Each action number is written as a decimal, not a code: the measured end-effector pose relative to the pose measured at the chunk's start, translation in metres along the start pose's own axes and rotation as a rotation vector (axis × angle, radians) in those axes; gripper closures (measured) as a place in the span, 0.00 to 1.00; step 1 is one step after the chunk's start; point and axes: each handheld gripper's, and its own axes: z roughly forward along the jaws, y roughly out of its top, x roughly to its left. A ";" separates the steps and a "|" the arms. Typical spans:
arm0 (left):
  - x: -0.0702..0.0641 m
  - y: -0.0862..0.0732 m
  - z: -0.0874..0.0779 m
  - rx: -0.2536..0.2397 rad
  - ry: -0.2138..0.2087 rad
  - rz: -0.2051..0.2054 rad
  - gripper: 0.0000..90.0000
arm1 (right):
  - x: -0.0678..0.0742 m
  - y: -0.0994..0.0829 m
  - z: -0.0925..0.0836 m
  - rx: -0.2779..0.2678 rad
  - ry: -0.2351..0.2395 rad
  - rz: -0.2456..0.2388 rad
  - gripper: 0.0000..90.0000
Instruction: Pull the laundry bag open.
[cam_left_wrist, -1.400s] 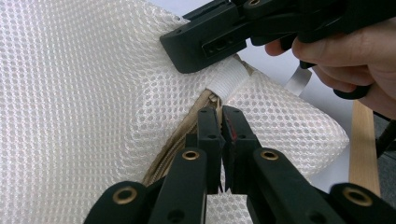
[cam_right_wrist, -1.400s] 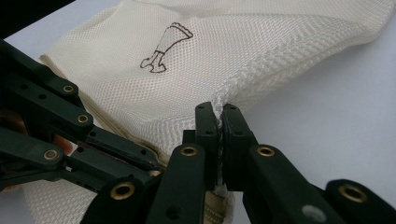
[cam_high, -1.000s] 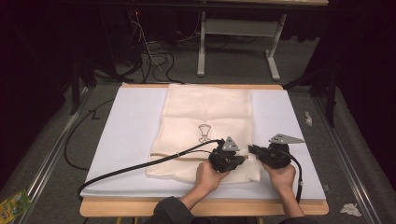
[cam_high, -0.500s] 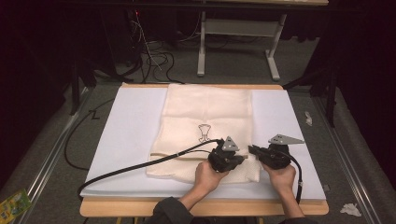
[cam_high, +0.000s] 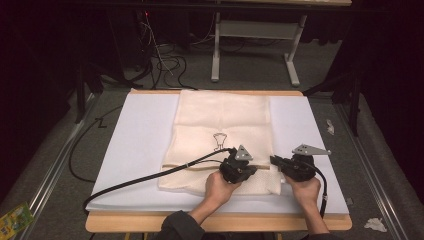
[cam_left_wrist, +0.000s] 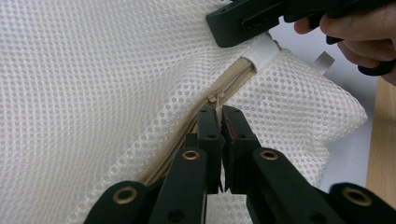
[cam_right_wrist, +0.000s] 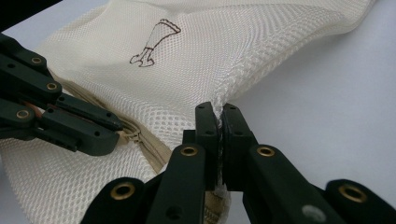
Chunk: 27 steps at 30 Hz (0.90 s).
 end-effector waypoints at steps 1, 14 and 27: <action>0.001 -0.001 -0.001 0.000 0.000 -0.004 0.97 | 0.000 0.000 0.000 0.000 0.000 0.000 0.98; 0.008 -0.004 -0.016 0.002 0.032 0.002 0.97 | 0.001 0.002 0.003 0.011 -0.005 0.000 0.98; 0.008 -0.004 -0.022 0.001 0.040 0.016 0.97 | 0.002 0.003 0.005 0.018 -0.010 -0.019 0.98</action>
